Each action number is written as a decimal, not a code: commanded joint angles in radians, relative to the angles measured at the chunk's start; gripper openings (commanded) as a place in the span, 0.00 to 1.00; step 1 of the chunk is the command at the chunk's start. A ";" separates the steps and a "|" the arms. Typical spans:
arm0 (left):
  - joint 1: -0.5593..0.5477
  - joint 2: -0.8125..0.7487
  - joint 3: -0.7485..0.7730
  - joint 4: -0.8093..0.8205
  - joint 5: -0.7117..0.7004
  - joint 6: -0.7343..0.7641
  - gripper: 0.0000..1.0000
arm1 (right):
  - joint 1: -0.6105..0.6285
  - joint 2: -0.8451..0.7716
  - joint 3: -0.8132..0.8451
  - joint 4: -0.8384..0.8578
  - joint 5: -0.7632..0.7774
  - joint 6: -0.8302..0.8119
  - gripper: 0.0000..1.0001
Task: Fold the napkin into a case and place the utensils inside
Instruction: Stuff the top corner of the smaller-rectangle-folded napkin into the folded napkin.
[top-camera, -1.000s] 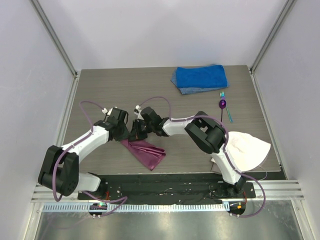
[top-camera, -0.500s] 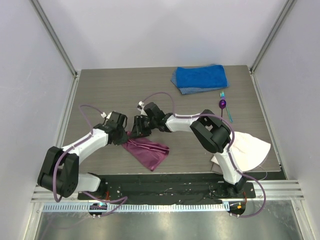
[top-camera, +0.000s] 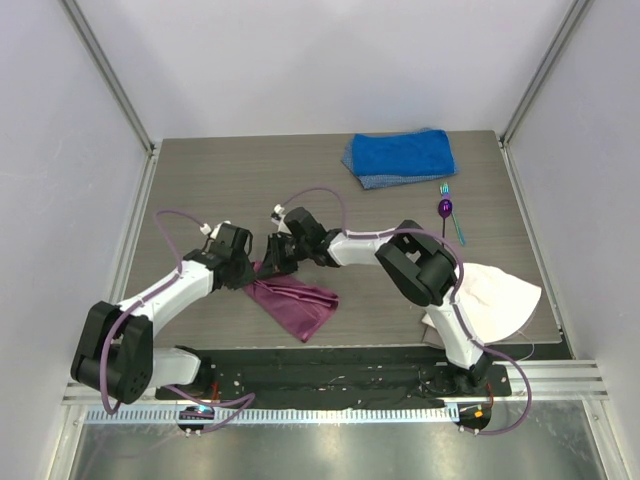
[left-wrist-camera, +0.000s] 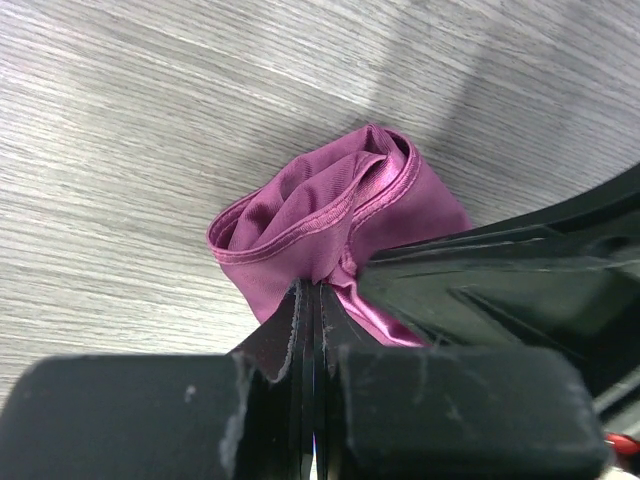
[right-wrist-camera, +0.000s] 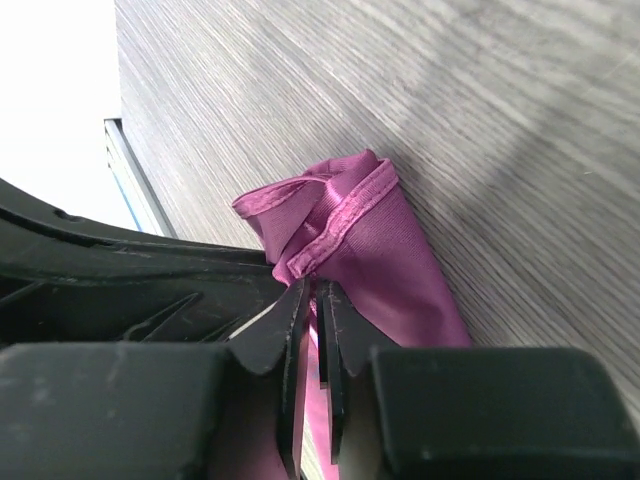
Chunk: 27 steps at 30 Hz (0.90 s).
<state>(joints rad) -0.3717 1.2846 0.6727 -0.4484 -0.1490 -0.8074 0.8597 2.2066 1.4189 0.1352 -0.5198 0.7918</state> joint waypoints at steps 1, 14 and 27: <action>-0.001 -0.010 -0.002 0.022 0.006 -0.006 0.00 | 0.022 0.013 0.035 0.061 -0.023 0.027 0.16; 0.004 -0.067 0.057 -0.036 0.051 -0.013 0.00 | 0.039 0.076 0.015 0.050 0.038 0.000 0.15; 0.024 0.154 0.027 0.068 0.014 0.013 0.00 | 0.032 -0.027 -0.008 -0.021 0.047 -0.023 0.26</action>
<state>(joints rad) -0.3454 1.3857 0.7063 -0.4606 -0.1383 -0.8013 0.8864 2.2524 1.4242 0.1928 -0.5175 0.8196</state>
